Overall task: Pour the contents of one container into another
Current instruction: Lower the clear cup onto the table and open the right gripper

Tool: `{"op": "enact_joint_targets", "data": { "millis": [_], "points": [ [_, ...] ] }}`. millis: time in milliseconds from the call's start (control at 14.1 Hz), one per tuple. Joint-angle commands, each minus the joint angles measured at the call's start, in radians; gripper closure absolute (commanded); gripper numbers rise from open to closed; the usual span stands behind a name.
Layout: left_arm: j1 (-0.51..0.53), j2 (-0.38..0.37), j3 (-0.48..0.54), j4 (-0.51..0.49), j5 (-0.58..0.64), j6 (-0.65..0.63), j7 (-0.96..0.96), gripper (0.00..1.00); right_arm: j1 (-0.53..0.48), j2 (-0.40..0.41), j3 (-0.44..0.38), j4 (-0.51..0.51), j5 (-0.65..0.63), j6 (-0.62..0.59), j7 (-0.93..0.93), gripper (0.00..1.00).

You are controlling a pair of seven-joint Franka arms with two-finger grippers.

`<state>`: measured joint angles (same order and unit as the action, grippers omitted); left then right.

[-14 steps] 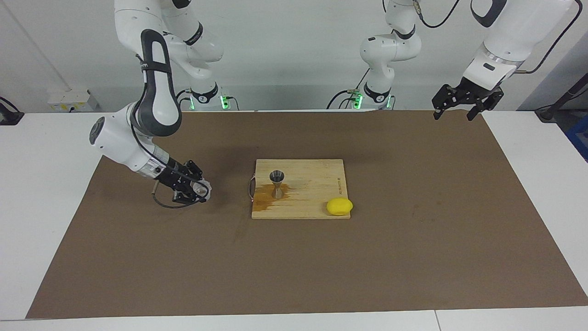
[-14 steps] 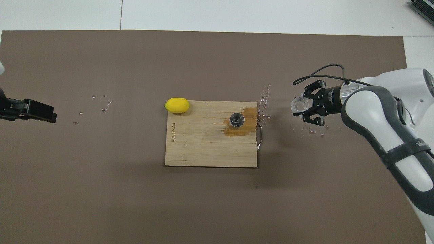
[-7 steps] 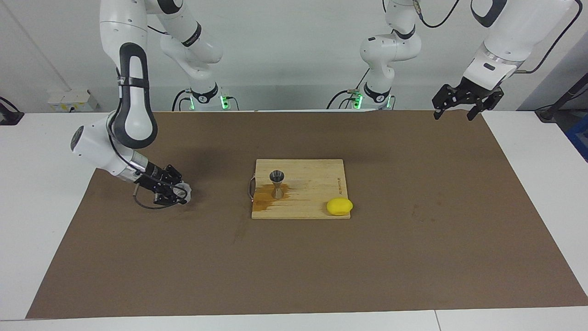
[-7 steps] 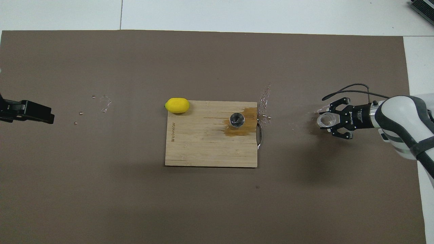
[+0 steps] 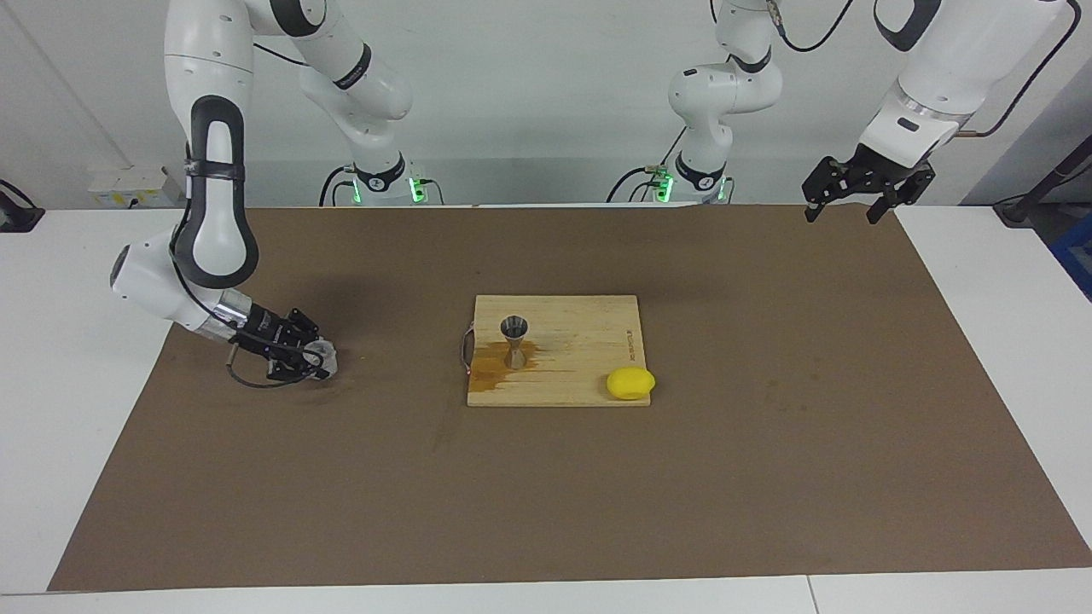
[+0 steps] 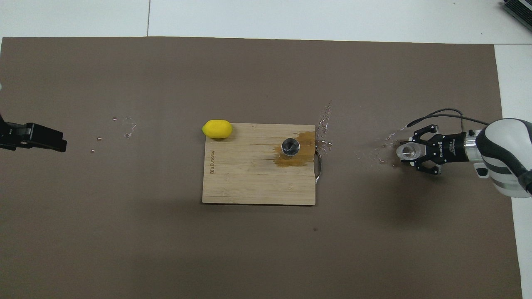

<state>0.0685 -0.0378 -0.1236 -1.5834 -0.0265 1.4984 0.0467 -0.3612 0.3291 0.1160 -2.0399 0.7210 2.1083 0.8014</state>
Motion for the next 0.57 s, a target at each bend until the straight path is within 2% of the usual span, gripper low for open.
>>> {"op": "enact_joint_targets", "data": {
  "millis": [0, 142, 213, 356, 498],
  "points": [
    [-0.01, -0.033, 0.01, -0.038, -0.006, 0.019, 0.004, 0.0, -0.005, -0.037, 0.002, -0.003, 0.023, 0.002, -0.021, 0.0],
    [-0.01, -0.031, 0.01, -0.038, -0.006, 0.019, 0.004, 0.0, -0.004, -0.088, 0.002, -0.005, 0.011, -0.002, -0.027, 0.0],
    [-0.01, -0.031, 0.01, -0.038, -0.006, 0.019, 0.004, 0.0, -0.001, -0.113, 0.004, -0.003, -0.038, -0.008, -0.031, 0.0],
    [-0.01, -0.033, 0.01, -0.038, -0.006, 0.019, 0.004, 0.0, 0.059, -0.145, 0.007, 0.003, -0.226, -0.011, -0.059, 0.0],
    [-0.01, -0.031, 0.01, -0.038, -0.006, 0.019, 0.004, 0.0, 0.114, -0.154, 0.01, 0.018, -0.345, -0.011, -0.076, 0.0]
  ]
}}
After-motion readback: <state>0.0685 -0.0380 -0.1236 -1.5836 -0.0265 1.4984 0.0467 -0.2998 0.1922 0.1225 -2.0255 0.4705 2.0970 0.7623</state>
